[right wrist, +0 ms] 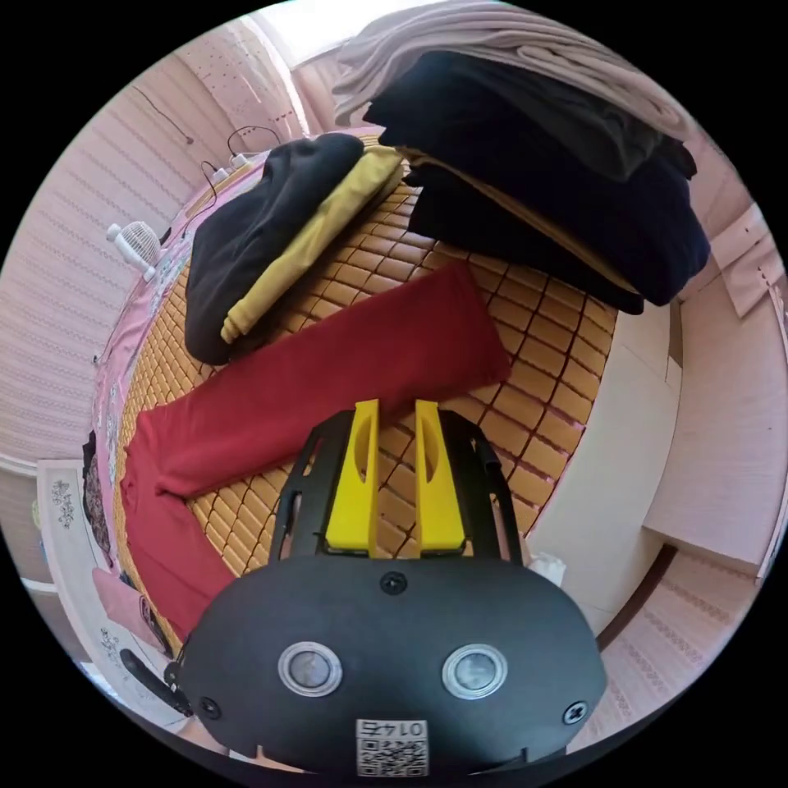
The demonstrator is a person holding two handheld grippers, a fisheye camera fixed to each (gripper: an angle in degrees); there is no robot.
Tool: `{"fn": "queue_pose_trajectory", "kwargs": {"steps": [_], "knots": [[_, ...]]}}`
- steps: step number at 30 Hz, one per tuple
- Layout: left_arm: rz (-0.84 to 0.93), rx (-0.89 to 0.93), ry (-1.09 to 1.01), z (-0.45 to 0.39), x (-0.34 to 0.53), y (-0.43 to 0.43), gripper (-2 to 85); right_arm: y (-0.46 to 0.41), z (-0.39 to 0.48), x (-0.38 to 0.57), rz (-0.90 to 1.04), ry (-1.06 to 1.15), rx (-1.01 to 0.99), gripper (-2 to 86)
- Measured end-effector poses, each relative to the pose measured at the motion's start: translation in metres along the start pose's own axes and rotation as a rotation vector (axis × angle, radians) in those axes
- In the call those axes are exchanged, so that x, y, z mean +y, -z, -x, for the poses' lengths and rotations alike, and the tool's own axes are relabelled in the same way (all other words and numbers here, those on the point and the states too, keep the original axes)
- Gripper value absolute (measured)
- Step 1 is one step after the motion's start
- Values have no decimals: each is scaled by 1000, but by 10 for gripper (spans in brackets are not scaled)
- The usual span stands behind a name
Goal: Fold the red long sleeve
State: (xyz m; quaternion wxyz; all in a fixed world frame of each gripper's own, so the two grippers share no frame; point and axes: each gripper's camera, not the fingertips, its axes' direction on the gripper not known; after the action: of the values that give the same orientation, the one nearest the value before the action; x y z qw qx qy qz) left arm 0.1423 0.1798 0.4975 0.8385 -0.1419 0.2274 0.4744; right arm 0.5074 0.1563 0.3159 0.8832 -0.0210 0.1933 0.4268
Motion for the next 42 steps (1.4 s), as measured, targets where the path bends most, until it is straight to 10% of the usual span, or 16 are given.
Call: {"fn": "queue_pose_trajectory", "kwargs": {"steps": [12, 25, 33, 42], "knots": [[44, 85, 44, 38, -2, 4, 42, 47, -10, 18, -135, 157, -504, 12], [-271, 323, 400, 135, 45, 90, -9, 136, 253, 136, -56, 1307, -1144, 14], [-139, 185, 715, 196, 178, 144, -1, 24, 271, 282, 730, 1672, -788, 58], [-190, 126, 779, 218, 211, 186, 38, 0, 307, 243, 535, 1541, -539, 79]]}}
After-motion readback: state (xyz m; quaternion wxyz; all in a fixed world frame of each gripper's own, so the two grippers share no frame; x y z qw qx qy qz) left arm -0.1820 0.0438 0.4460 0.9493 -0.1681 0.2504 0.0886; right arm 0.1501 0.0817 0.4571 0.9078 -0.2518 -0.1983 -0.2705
